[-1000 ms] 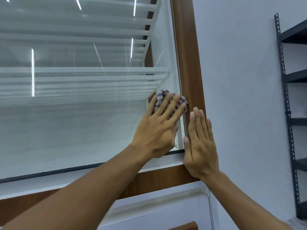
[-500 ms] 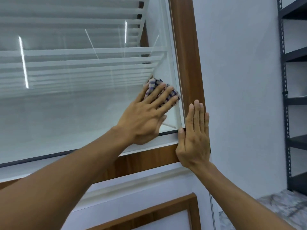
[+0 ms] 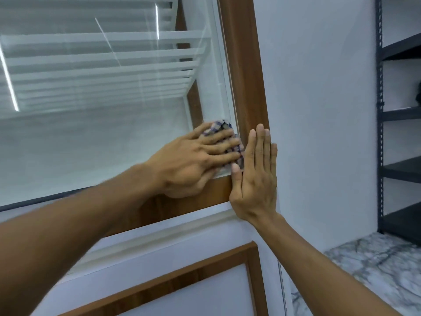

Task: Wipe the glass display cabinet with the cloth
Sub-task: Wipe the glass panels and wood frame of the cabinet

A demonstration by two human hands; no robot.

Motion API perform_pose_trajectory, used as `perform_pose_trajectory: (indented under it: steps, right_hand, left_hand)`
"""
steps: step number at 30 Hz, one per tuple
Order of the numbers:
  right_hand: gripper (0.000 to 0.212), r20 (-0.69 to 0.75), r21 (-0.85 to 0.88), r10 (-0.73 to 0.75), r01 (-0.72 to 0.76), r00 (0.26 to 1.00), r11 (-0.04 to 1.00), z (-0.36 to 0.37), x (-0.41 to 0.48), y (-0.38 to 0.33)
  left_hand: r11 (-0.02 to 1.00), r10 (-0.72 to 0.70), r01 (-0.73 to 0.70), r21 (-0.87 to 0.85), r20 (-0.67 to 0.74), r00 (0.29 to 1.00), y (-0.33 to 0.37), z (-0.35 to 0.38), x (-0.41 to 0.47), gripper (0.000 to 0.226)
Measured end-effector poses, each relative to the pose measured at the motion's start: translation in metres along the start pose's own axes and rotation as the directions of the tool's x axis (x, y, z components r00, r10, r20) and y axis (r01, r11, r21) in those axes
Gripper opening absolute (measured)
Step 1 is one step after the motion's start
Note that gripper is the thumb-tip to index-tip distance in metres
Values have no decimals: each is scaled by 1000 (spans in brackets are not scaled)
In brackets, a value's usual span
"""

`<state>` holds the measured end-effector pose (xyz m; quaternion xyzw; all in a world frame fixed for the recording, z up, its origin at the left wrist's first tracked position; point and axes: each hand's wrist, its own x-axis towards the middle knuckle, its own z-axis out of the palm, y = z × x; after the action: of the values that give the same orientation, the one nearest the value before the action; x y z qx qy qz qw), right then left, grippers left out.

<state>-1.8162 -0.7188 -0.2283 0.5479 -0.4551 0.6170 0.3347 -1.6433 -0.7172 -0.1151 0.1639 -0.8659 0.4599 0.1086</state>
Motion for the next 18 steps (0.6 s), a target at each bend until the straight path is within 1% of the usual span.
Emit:
perform_pose_trajectory:
  steps: [1,3,5,6,7,8,9,11,13,15,18]
  right_hand:
    - [68,2,2,-4,4,1000,1000,0,-1,1]
    - [68,5,-4,-3,3,1000,1000,0,-3,1]
    - [67,-5,-7,0,0,1000,1000,1,-4,2]
    - [67,-8,-5,-4,4,1000,1000,1,-5,2]
    - [67,-7,-3,-11,11,1000,1000,1,-5,3]
    - [67,-5,-3,-17,17,1000,1000,1,-6,3]
    - [66,-4,-8,-20,20,1000,1000,1,-6,4]
    - [65,-8,-18,-18,18,1000,1000,0,-6,5]
    - [65,-17,-13,2,-3,1000,1000,1,-6,1]
    - [66,-15,-5,40,-40,999,999,3,-6,-8]
    - [67,1,-60,91,-91,996,994,8,-4,-28]
  left_hand:
    - [999,-15,16,31,-25,1000,-7,-3,1,57]
    - [984,-143,153,92,-104,984,-12,-5,12,59]
    - [946,-293,312,85,-187,938,-2,-4,31,63]
    - [929,-342,363,73,-207,917,5,-1,38,64]
    - [922,-359,380,73,-204,911,13,3,39,66]
    - [929,-343,361,80,-180,922,18,7,36,67]
    - [947,-294,309,90,-147,944,21,12,30,66]
    - [987,-141,146,71,-72,987,21,14,16,63]
    - [1000,-19,19,14,-11,1000,12,9,7,59]
    - [1000,15,-15,2,19,1000,2,3,-1,57]
    - [997,-17,17,70,4,1000,-3,-1,-22,57]
